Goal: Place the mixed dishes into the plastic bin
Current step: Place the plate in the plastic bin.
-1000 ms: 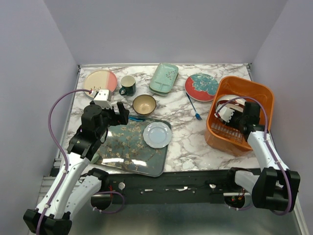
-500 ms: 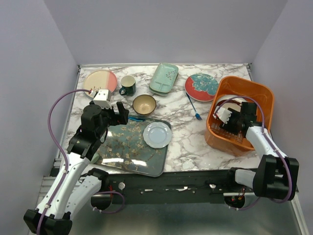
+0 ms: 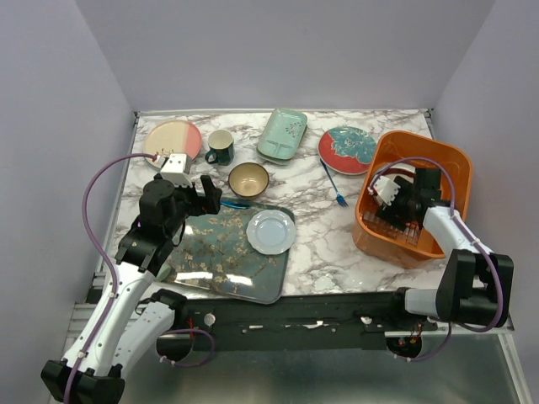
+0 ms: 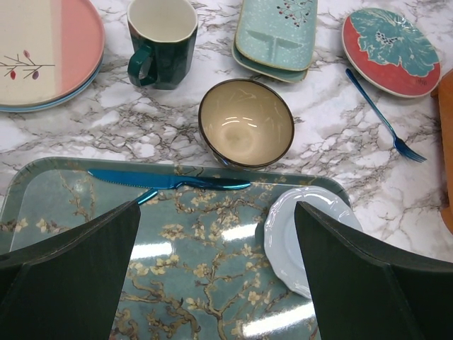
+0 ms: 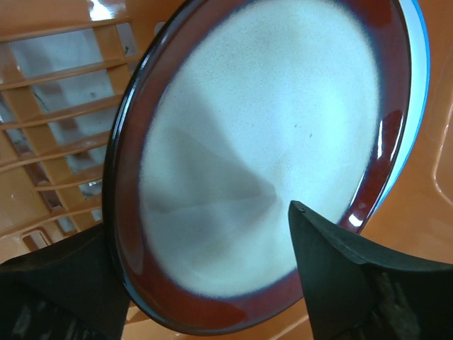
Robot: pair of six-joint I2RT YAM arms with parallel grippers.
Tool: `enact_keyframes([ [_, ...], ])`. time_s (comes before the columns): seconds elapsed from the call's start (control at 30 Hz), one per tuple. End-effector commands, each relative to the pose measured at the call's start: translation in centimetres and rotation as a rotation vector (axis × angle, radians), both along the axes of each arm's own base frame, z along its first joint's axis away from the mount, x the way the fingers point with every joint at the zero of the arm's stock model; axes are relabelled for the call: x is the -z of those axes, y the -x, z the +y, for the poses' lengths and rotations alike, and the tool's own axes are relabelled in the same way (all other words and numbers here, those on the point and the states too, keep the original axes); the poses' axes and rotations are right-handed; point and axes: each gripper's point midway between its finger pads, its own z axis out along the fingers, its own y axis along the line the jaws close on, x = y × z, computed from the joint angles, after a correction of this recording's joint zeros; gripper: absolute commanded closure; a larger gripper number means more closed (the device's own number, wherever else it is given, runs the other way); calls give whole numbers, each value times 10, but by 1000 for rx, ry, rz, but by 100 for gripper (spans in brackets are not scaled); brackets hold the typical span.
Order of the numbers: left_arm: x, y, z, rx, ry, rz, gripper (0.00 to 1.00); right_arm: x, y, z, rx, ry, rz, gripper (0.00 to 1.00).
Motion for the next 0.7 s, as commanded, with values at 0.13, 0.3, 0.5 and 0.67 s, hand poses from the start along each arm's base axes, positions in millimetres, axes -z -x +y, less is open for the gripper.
enact_keyframes([
  [0.13,-4,0,-2,17,10,-25,1,-40,-32,-8,157,-69,-103,0],
  [0.3,-4,0,-2,17,10,-25,1,-56,-41,-12,207,-86,-137,0],
  [0.5,-4,0,-2,16,10,-27,1,-53,-39,-11,210,-94,-116,0],
  [0.67,-4,0,-2,16,12,-26,1,-49,-31,-4,196,-120,-68,0],
])
